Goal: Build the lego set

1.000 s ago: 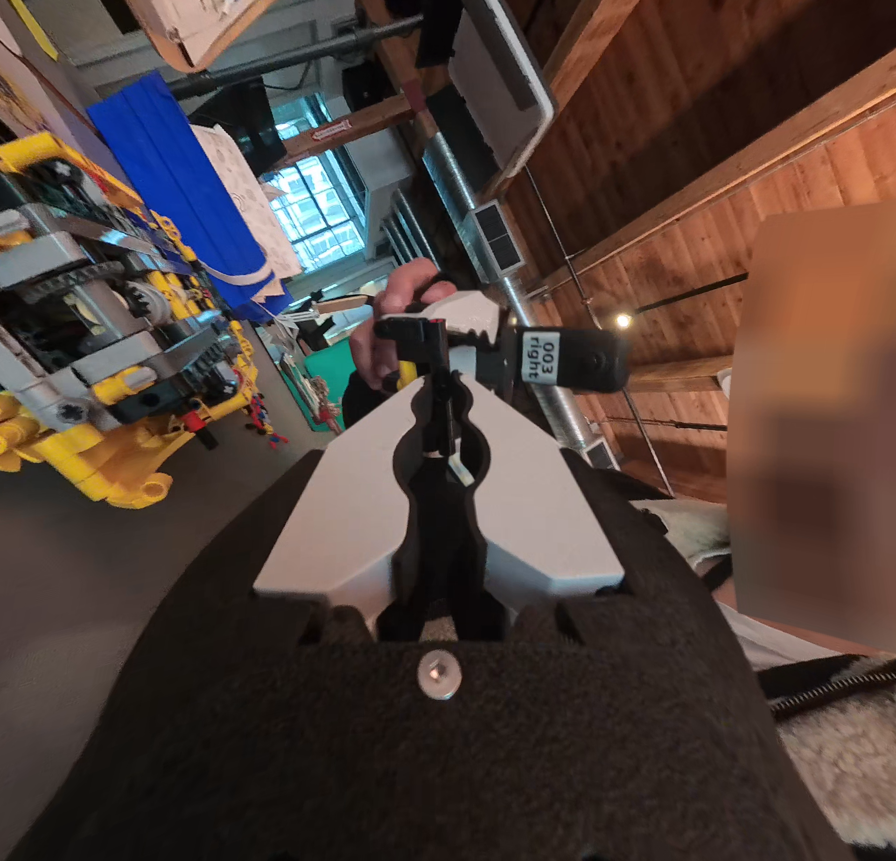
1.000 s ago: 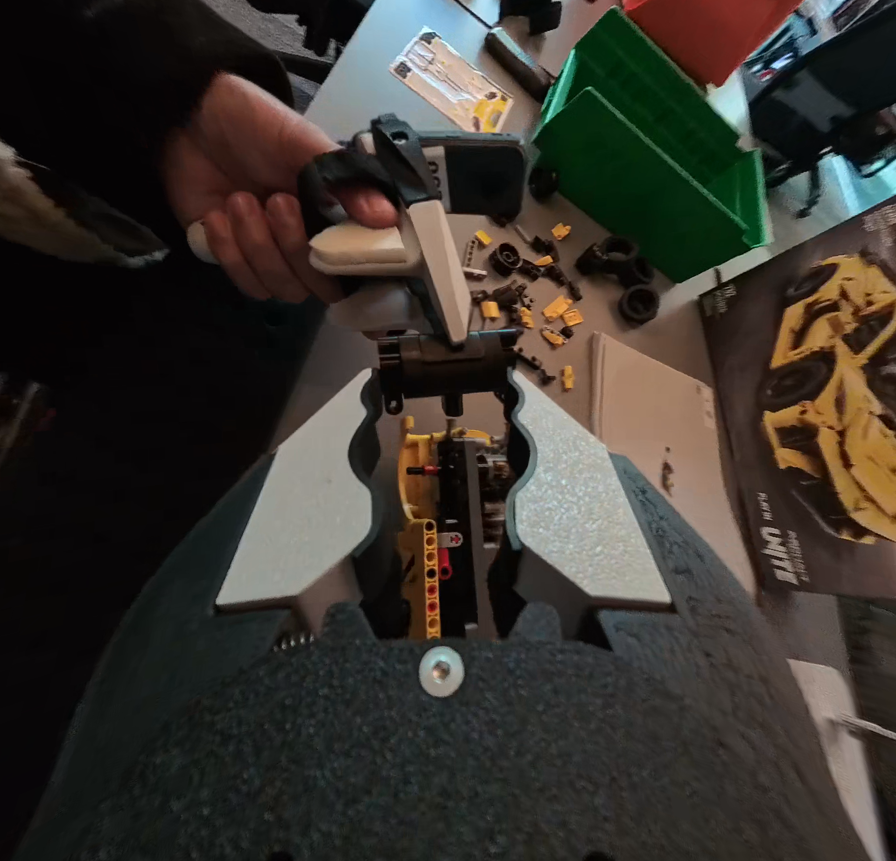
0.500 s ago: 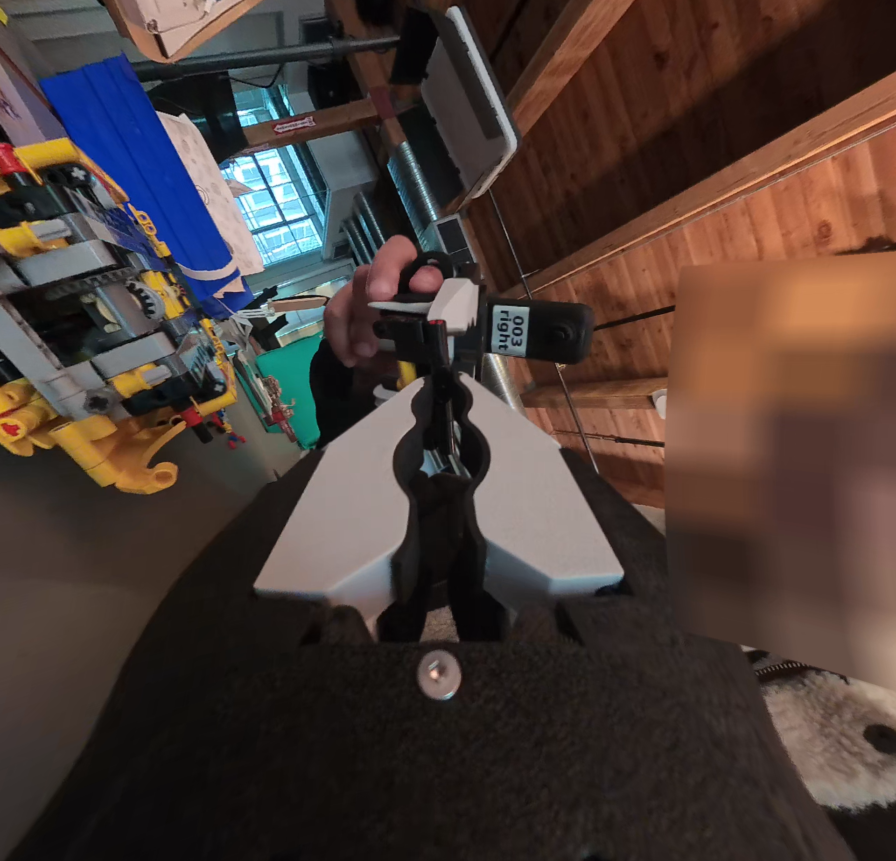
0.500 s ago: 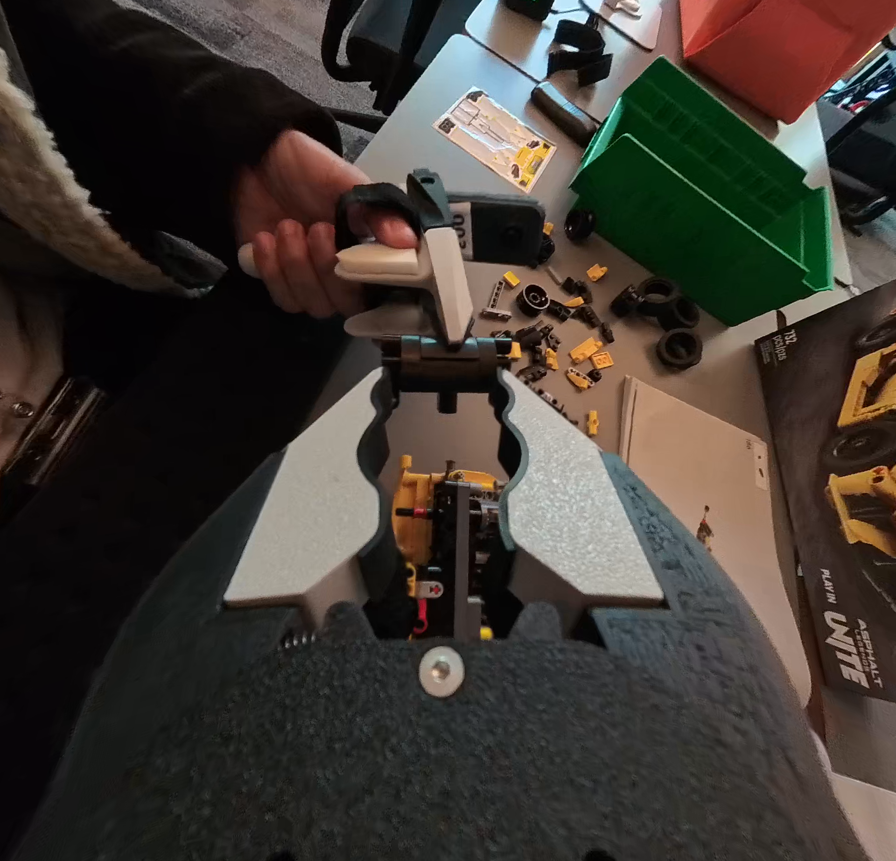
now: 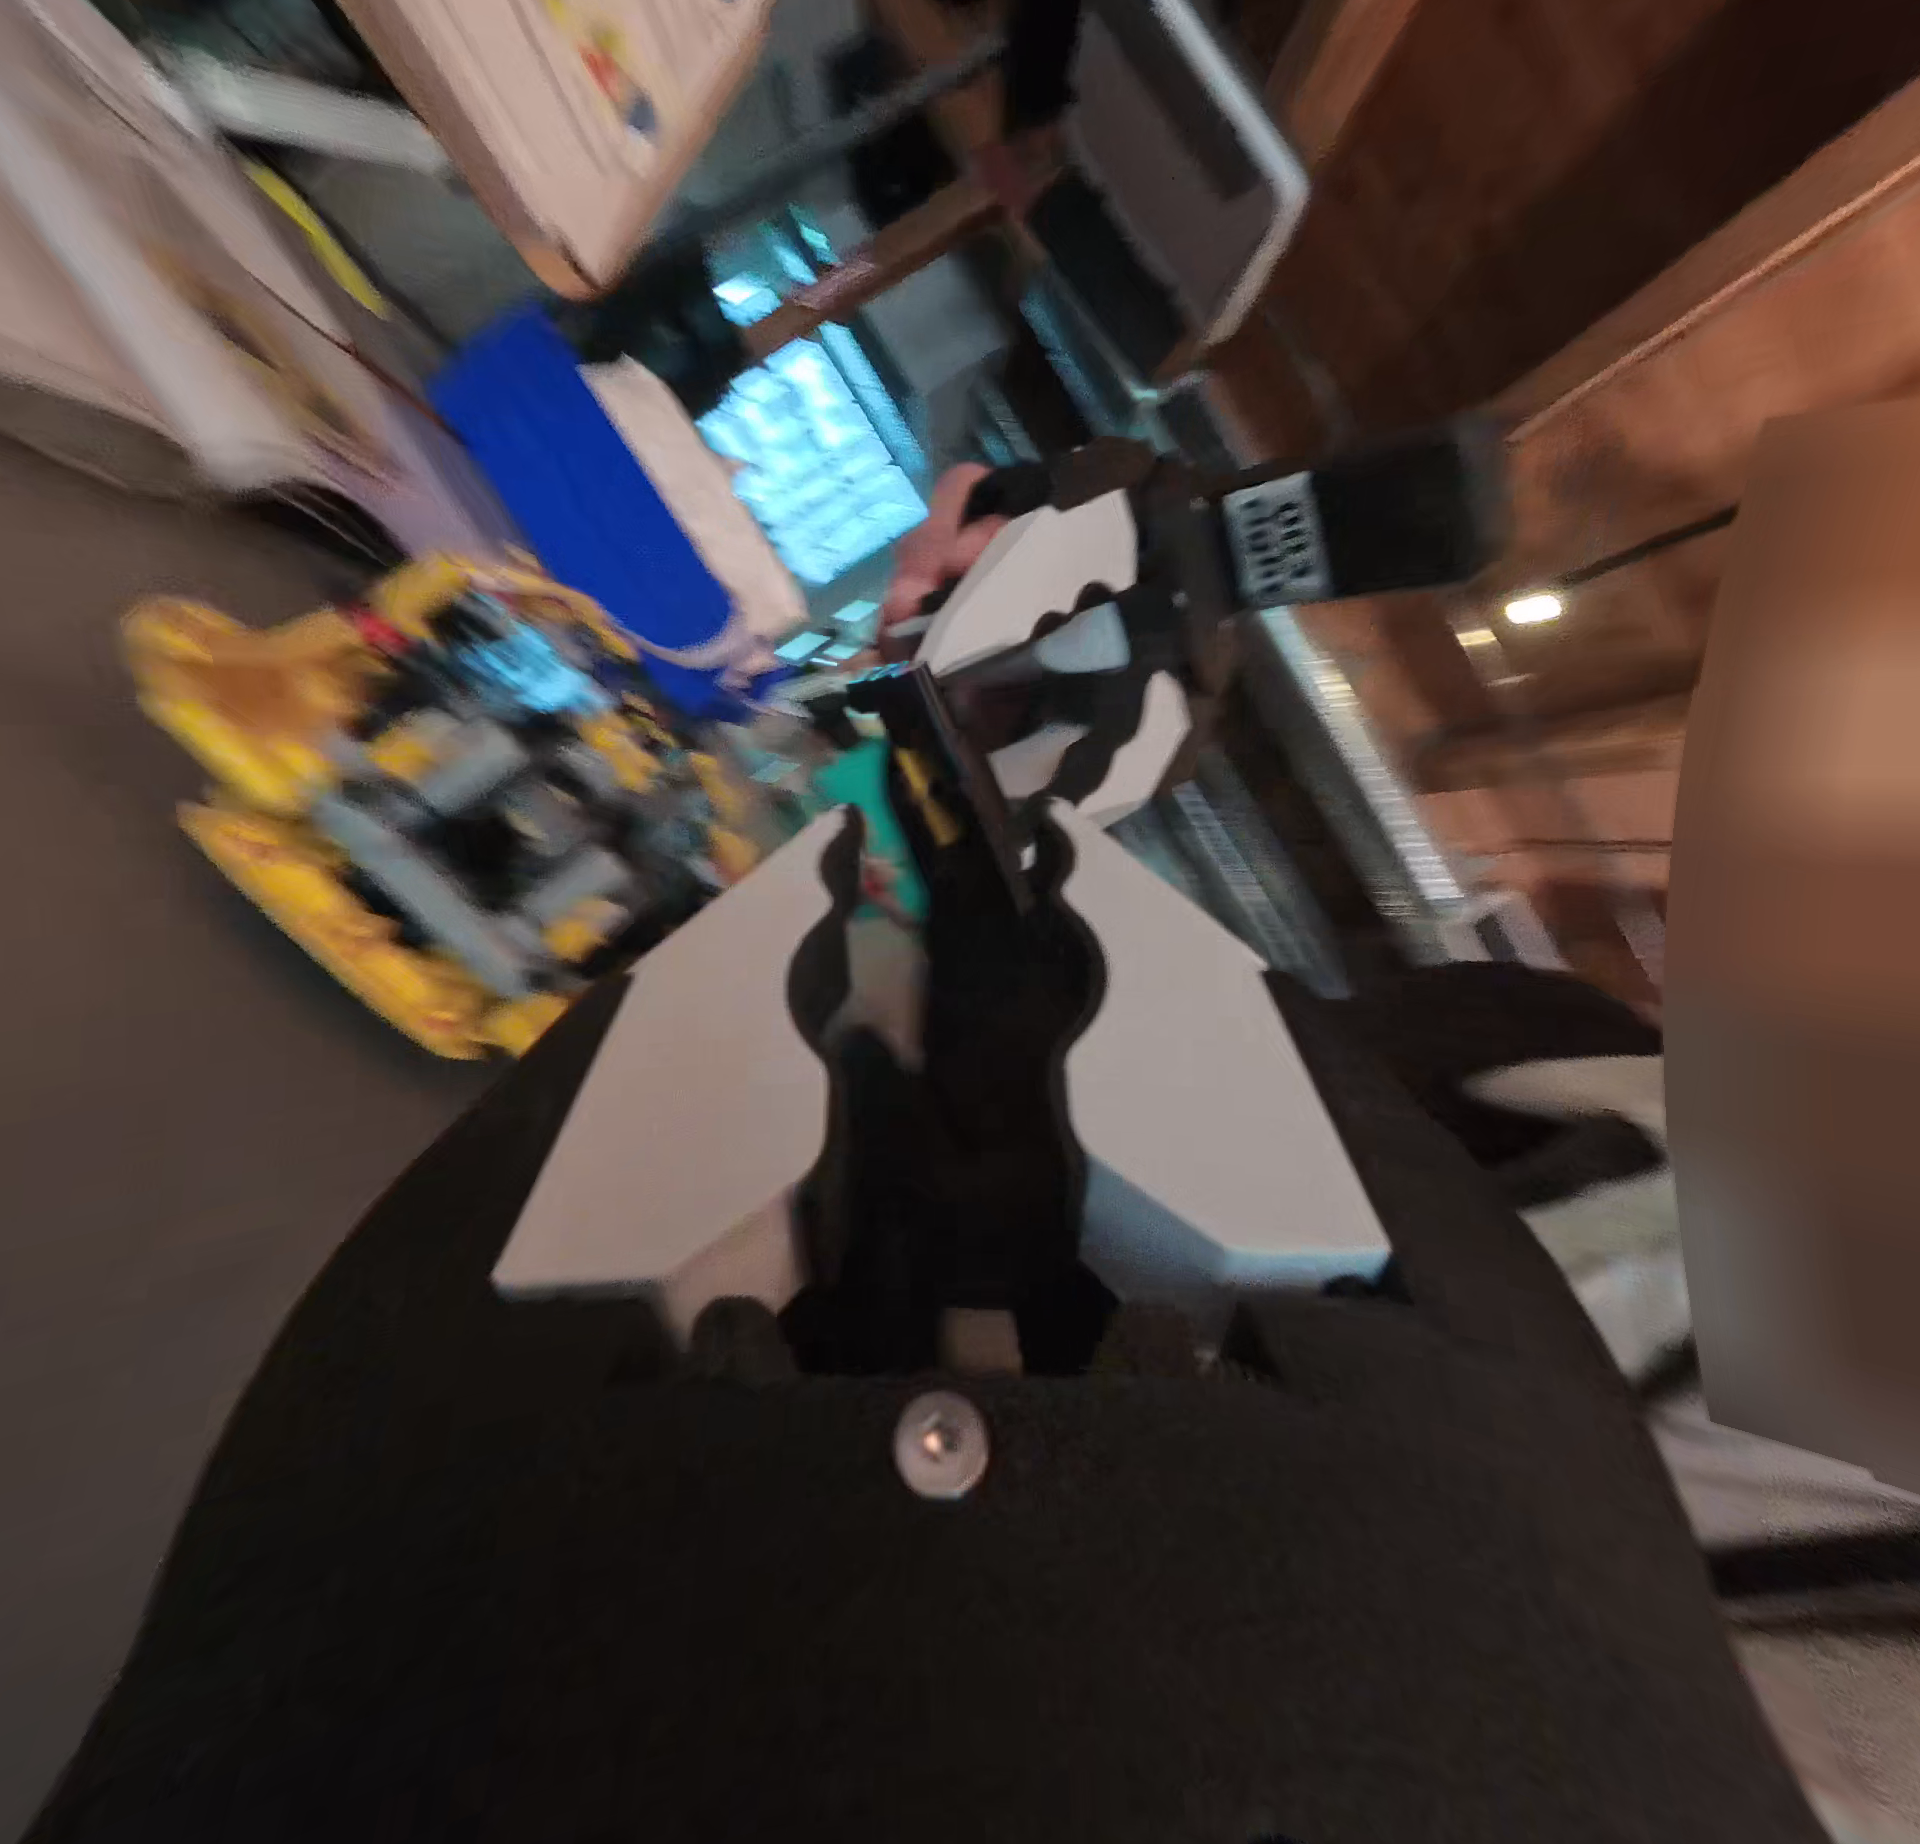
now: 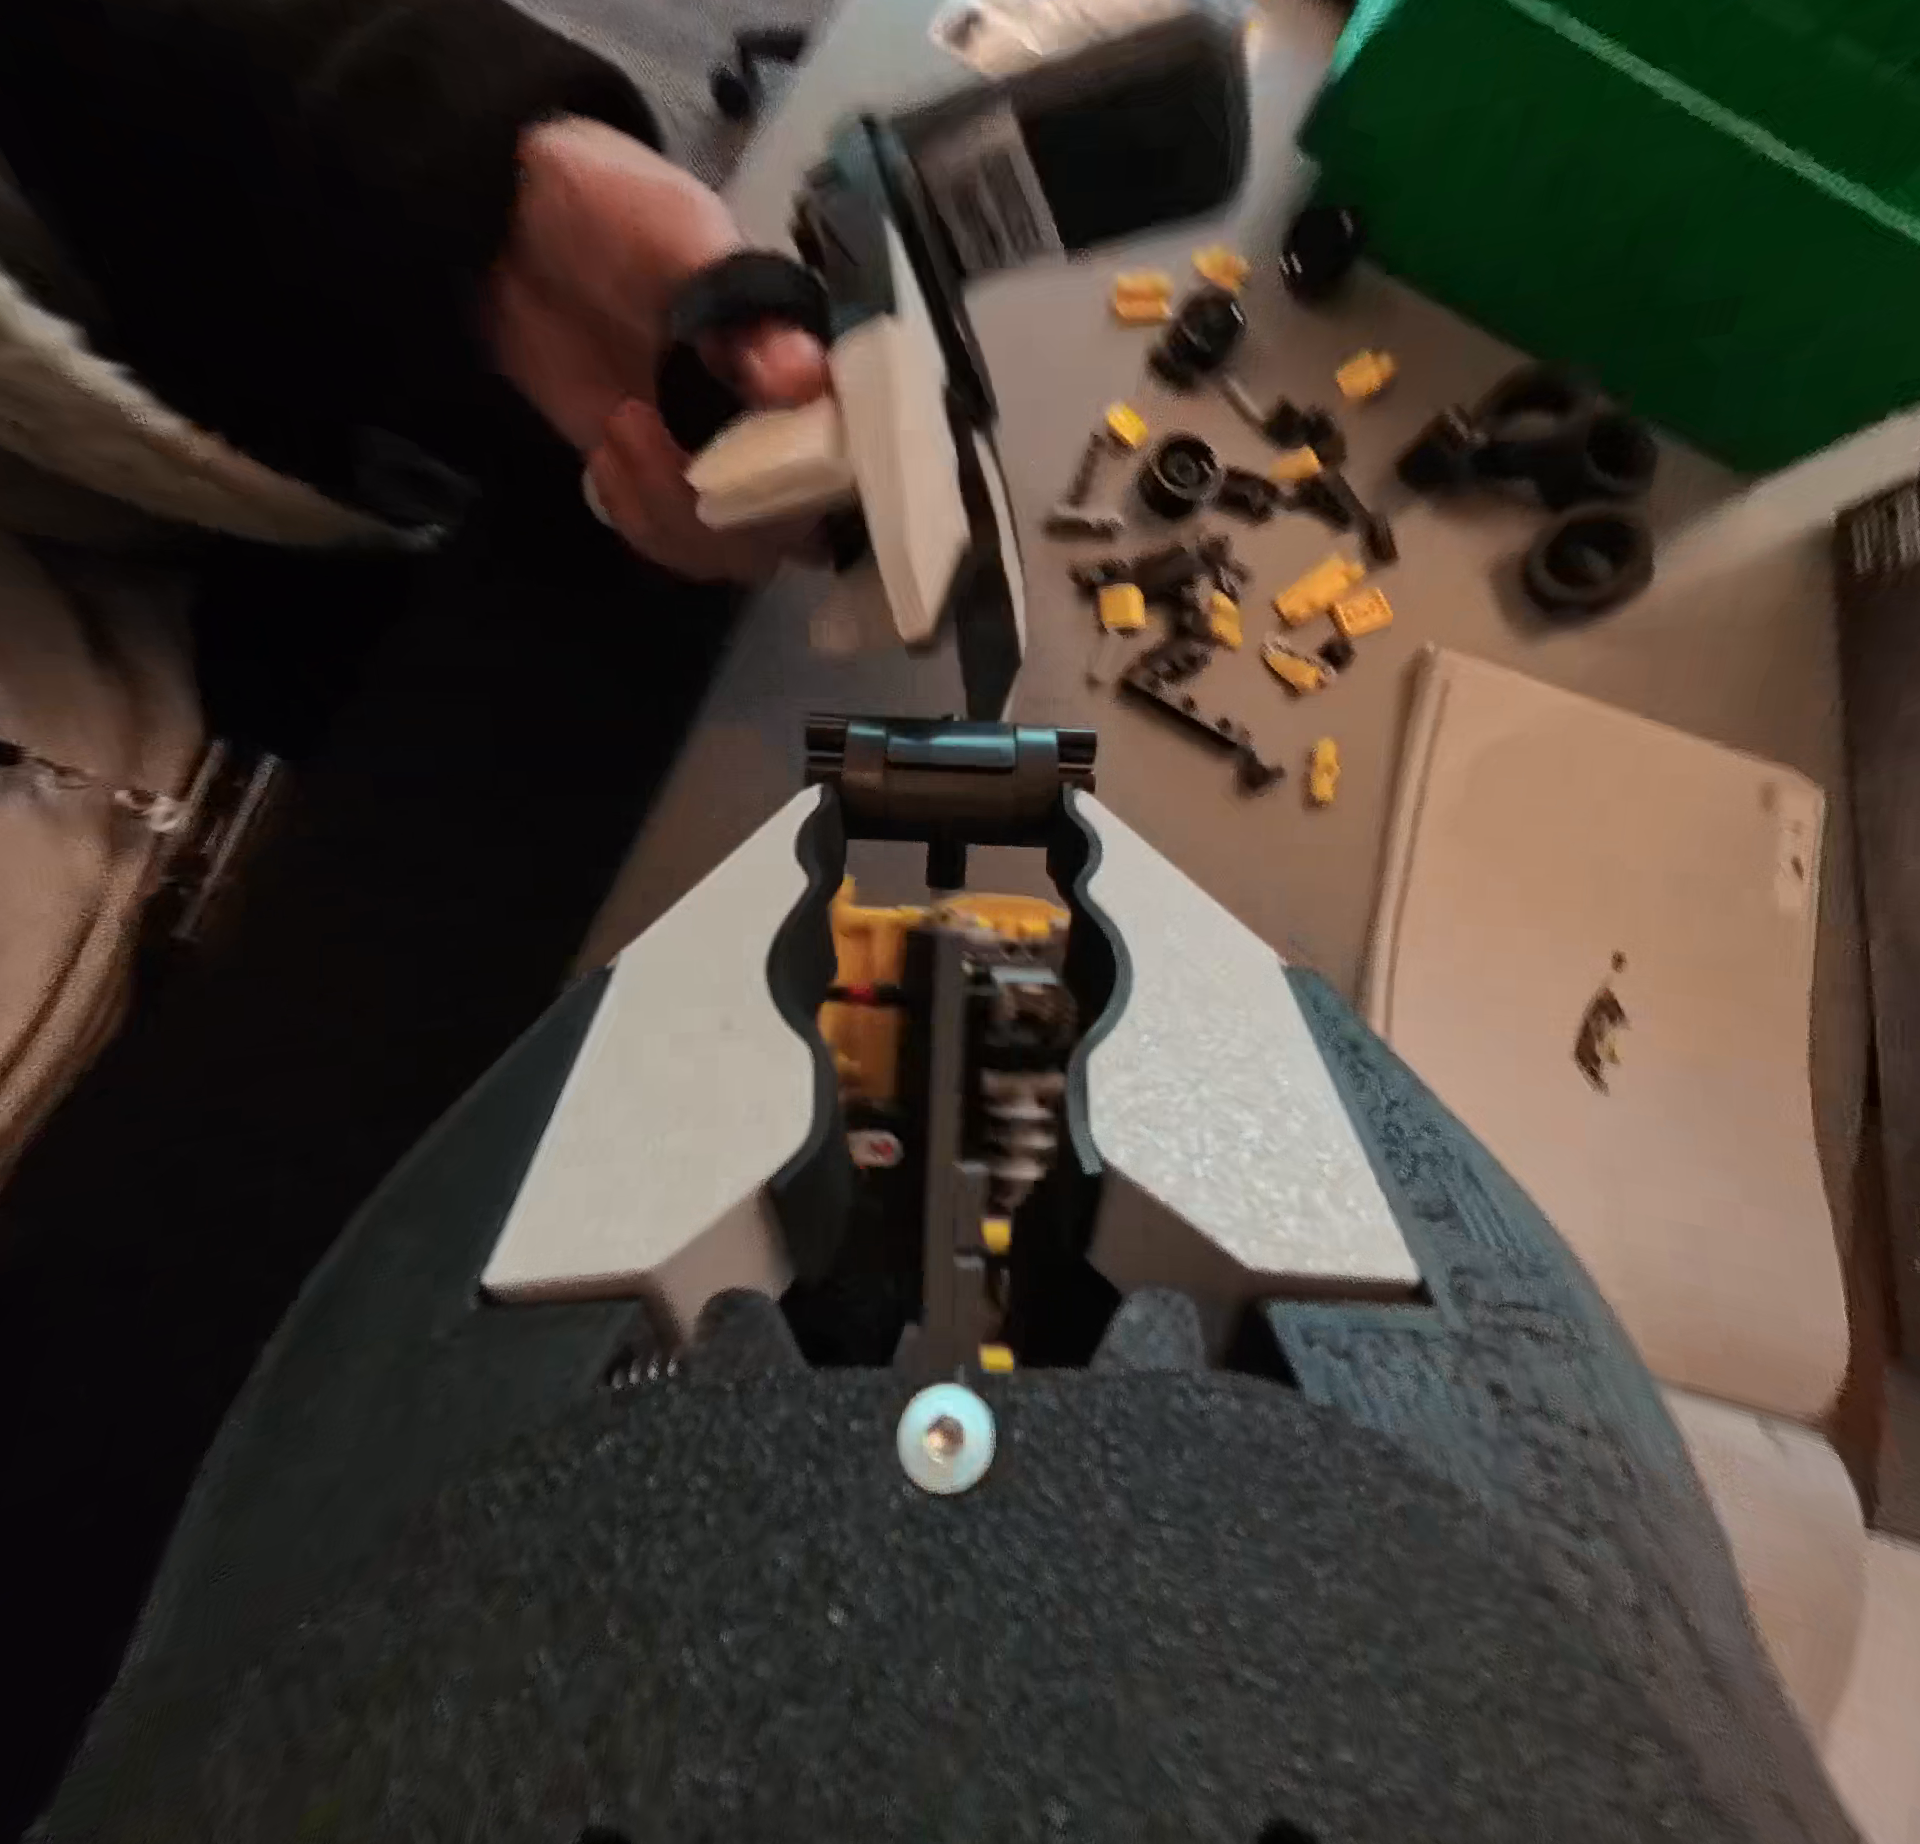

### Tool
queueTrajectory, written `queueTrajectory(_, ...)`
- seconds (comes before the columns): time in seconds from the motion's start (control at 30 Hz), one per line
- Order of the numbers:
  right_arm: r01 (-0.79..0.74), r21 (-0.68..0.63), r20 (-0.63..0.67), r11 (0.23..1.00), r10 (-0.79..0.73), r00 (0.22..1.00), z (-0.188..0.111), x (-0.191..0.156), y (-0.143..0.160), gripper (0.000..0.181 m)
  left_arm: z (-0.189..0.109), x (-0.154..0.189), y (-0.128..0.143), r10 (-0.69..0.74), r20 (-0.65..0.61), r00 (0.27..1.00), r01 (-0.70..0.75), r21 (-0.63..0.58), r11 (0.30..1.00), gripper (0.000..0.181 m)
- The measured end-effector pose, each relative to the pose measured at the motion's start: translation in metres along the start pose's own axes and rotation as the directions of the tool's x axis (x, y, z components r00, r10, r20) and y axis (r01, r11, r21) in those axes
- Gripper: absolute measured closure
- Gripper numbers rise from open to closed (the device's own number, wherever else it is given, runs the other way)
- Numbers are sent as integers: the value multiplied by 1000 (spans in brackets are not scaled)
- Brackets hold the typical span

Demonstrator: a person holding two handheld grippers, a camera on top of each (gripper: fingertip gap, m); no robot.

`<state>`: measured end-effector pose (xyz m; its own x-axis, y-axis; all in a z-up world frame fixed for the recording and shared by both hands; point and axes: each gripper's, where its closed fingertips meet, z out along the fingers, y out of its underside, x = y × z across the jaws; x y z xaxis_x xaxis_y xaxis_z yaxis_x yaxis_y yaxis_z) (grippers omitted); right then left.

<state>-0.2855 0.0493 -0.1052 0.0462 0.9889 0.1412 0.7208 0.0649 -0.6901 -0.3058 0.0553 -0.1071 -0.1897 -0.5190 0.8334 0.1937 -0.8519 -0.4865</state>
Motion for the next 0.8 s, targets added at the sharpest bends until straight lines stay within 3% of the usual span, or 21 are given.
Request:
queueTrajectory(0.07, -117, -100, -25, 988, 115, 993, 0, 25, 11, 141, -15, -21, -15, 156, 155, 975, -154, -30, 988, 145)
queueTrajectory(0.13, -174, -173, -2, 969, 176, 984, 7, 36, 14, 142, -26, -44, -20, 234, 270, 934, -214, -100, 972, 145)
queueTrajectory(0.37, -56, -458, 87, 887, 108, 990, 50, 30, 44, 142, -22, -67, -22, 115, 275, 955, -99, -71, 993, 145)
queueTrajectory(0.53, -7, -524, 85, 852, 60, 995, 50, 26, 56, 142, -13, -72, -10, 142, 275, 951, -106, -140, 984, 146)
queueTrajectory(0.63, -40, -489, 95, 871, 99, 991, 53, 21, 51, 141, -7, -75, 1, 134, 270, 953, -81, -198, 977, 145)
queueTrajectory(0.8, -73, -458, 78, 886, 122, 990, 55, 23, 56, 142, -9, -81, 0, 128, 294, 947, -72, -195, 978, 145)
